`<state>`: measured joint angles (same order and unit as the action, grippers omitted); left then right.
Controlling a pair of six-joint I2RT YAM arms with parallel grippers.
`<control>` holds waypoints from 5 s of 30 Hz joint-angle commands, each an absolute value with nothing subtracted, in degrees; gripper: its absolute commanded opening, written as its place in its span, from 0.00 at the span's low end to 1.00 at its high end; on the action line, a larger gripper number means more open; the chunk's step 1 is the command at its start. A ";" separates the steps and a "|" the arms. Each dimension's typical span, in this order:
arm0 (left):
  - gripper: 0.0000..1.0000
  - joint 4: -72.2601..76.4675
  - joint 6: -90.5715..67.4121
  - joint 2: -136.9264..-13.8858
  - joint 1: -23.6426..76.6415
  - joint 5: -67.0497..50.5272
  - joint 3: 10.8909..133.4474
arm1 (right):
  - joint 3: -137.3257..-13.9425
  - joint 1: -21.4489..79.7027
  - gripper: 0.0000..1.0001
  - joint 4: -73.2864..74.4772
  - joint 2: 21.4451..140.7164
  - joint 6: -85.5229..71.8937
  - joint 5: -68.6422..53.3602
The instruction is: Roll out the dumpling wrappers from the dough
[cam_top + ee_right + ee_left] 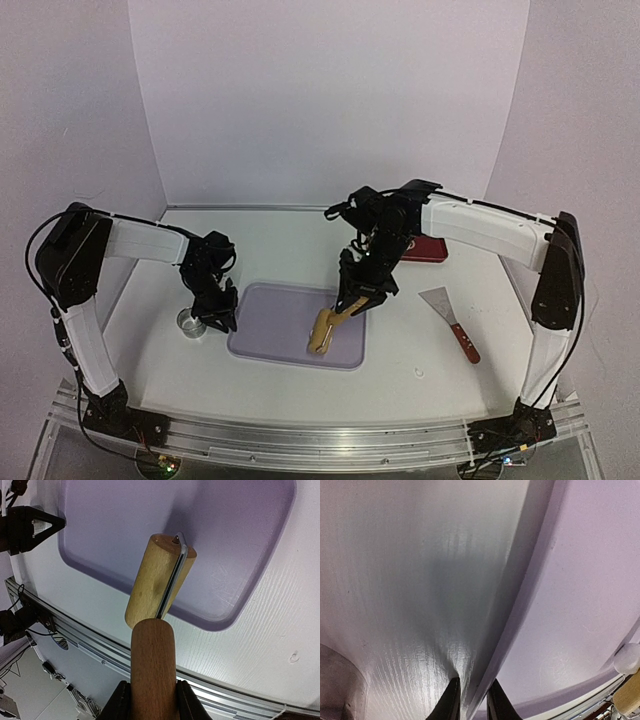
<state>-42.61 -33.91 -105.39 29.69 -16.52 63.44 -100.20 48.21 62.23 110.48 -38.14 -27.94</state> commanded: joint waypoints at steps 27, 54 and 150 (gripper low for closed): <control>0.01 -39.27 -34.02 -109.27 30.34 -18.46 65.02 | -109.06 48.53 0.00 66.35 117.94 -35.35 -25.40; 0.00 -41.52 -33.75 -109.13 31.29 -17.58 68.01 | -129.30 50.32 0.00 82.13 122.22 -39.57 -17.68; 0.00 -46.51 -30.49 -111.71 33.19 -13.96 71.54 | -129.69 48.39 0.00 89.31 126.66 -31.84 -17.32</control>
